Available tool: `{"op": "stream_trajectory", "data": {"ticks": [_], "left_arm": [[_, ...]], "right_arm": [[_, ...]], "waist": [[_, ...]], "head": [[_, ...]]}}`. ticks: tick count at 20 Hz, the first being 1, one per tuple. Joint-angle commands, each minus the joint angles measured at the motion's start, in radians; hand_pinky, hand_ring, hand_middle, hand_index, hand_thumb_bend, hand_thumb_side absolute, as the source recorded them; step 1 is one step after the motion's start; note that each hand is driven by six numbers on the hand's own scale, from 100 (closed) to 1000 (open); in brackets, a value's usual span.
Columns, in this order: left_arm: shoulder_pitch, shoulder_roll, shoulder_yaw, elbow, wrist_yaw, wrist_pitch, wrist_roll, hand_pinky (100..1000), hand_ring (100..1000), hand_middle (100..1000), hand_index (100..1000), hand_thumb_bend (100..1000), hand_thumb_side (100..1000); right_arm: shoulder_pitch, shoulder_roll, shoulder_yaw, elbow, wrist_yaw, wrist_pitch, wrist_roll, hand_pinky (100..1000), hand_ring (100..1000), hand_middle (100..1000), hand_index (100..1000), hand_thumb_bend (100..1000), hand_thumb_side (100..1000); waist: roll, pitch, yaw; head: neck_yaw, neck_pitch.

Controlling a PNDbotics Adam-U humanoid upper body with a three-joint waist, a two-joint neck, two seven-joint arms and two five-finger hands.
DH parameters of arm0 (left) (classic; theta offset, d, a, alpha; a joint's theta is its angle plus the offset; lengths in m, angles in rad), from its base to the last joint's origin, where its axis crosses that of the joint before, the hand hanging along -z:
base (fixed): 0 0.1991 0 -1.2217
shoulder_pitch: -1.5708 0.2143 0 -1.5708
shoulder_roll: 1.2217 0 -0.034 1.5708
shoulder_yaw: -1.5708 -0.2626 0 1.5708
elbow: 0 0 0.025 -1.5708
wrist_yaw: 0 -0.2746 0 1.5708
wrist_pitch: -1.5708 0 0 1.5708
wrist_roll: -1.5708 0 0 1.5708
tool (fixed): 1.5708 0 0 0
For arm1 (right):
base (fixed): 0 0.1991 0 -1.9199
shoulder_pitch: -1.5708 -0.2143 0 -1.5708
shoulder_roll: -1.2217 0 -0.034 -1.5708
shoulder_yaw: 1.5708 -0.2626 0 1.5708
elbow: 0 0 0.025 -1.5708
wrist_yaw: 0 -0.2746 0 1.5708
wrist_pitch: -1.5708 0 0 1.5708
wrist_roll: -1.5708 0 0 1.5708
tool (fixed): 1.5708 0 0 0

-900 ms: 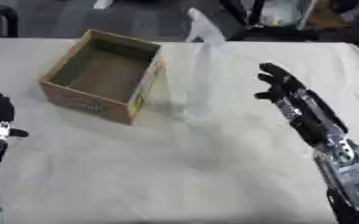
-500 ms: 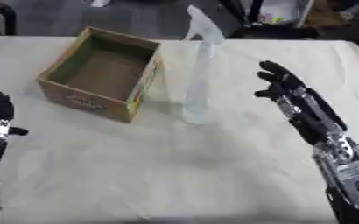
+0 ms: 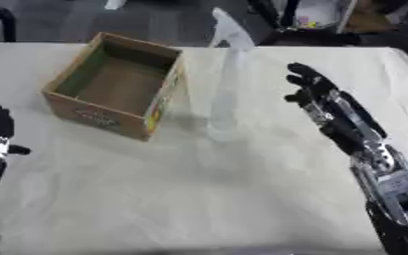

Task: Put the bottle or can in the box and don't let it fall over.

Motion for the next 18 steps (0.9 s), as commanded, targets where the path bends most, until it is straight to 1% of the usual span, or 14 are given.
{"op": "stream_trajectory", "data": {"ticks": [1,5,9,14,18], "left_arm": [[-0.014,0.019,0.000,-0.016,-0.001,-0.003,-0.007,516,1000,904,810,427,719],[-0.015,0.018,-0.002,-0.016,-0.001,-0.004,-0.010,516,1000,904,810,427,719],[-0.016,0.016,-0.003,-0.017,0.000,-0.004,-0.012,516,1000,904,810,427,718],[-0.016,0.015,-0.005,-0.016,0.001,-0.005,-0.014,516,1000,904,810,425,719],[-0.016,0.014,-0.006,-0.016,0.002,-0.005,-0.015,516,1000,904,810,424,719]], "right_arm": [[-0.050,-0.027,0.004,0.046,0.020,-0.011,-0.009,851,1000,1000,1000,100,727],[-0.115,-0.012,0.010,0.128,0.061,-0.020,-0.013,851,1000,1000,1000,100,733],[-0.161,0.002,0.010,0.189,0.095,-0.032,-0.018,850,1000,1000,1000,100,733],[-0.192,0.025,0.005,0.239,0.131,-0.039,-0.035,849,1000,1000,1000,100,732],[-0.207,0.038,0.006,0.262,0.186,-0.052,-0.049,851,1000,1000,1000,100,729]], "waist": [[0.004,-0.013,0.001],[0.005,-0.012,0.008],[0.007,-0.012,0.015],[0.008,-0.013,0.020],[0.008,-0.015,0.023]], "head": [[-0.006,0.002],[-0.013,0.003],[-0.016,0.003],[-0.020,0.001],[-0.022,0.001]]}}
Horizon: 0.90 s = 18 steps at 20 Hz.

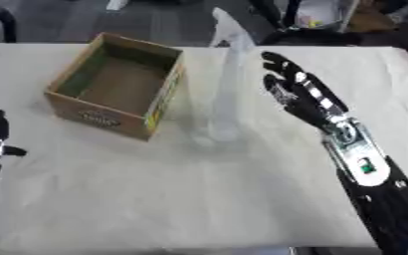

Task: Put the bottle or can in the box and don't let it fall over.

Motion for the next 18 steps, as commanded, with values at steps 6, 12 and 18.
{"op": "stream_trajectory", "data": {"ticks": [6,12,18], "left_arm": [[-0.010,0.013,-0.002,-0.015,0.003,-0.001,-0.006,516,1000,904,810,424,720],[-0.011,0.011,-0.003,-0.015,0.004,-0.002,-0.007,516,1000,904,810,424,720],[-0.011,0.011,-0.005,-0.014,0.004,-0.001,-0.008,516,1000,904,810,423,720]], "right_arm": [[-0.052,0.017,-0.005,0.044,0.093,-0.023,-0.022,851,1000,1000,1000,100,729],[-0.081,0.029,-0.008,0.069,0.106,-0.031,-0.029,851,1000,1000,1000,100,727],[-0.104,0.040,-0.011,0.072,0.104,-0.030,-0.034,849,1000,1000,1000,100,723]], "waist": [[0.007,-0.019,0.007],[0.008,-0.019,0.015],[0.006,-0.019,0.021]], "head": [[-0.008,0.001],[-0.013,0.003],[-0.017,0.004]]}}
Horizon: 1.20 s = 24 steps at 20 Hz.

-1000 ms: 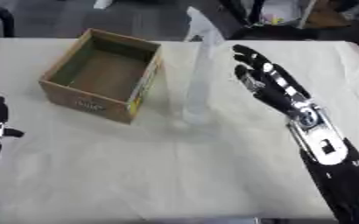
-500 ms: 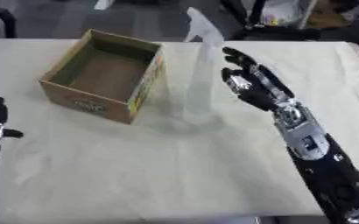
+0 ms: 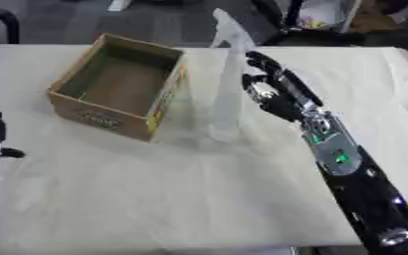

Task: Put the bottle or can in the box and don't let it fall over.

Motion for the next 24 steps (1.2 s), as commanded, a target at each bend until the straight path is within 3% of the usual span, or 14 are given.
{"op": "stream_trajectory", "data": {"ticks": [1,24], "left_arm": [[-0.011,0.011,-0.004,-0.014,0.002,-0.001,-0.004,516,1000,905,811,422,721],[-0.016,0.010,-0.007,-0.016,0.004,-0.002,-0.008,516,1000,905,811,421,722]], "right_arm": [[-0.028,-0.002,-0.008,-0.009,0.003,-0.001,-0.006,849,1000,1000,1000,100,723],[-0.090,-0.019,-0.019,0.009,-0.005,-0.002,-0.017,847,1000,1000,1000,100,714]], "waist": [[0.002,-0.015,0.003],[0.001,-0.010,0.025]], "head": [[-0.004,0.004],[-0.018,0.003]]}}
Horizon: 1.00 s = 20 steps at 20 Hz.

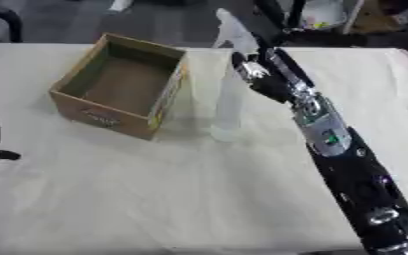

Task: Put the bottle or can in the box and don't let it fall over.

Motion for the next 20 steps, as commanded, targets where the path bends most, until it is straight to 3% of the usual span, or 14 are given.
{"op": "stream_trajectory", "data": {"ticks": [1,6,20], "left_arm": [[-0.014,0.011,-0.001,-0.016,0.002,-0.002,-0.003,516,1000,905,811,421,722],[-0.024,0.012,-0.006,-0.019,0.002,-0.002,-0.009,516,1000,904,811,422,722],[-0.036,0.012,-0.012,-0.023,0.002,-0.002,-0.014,517,1000,904,812,424,722]], "right_arm": [[-0.023,-0.020,-0.007,-0.007,-0.003,0.000,-0.003,846,1000,1000,1000,100,711],[-0.065,-0.019,0.005,-0.002,-0.014,-0.005,0.013,833,1000,1000,1000,100,717],[-0.090,-0.011,0.004,0.032,-0.023,-0.005,0.025,828,1000,1000,1000,100,728]], "waist": [[0.004,-0.010,0.001],[0.006,0.001,0.024],[0.005,0.015,0.054]], "head": [[-0.002,0.004],[-0.013,0.004],[-0.034,-0.005]]}}
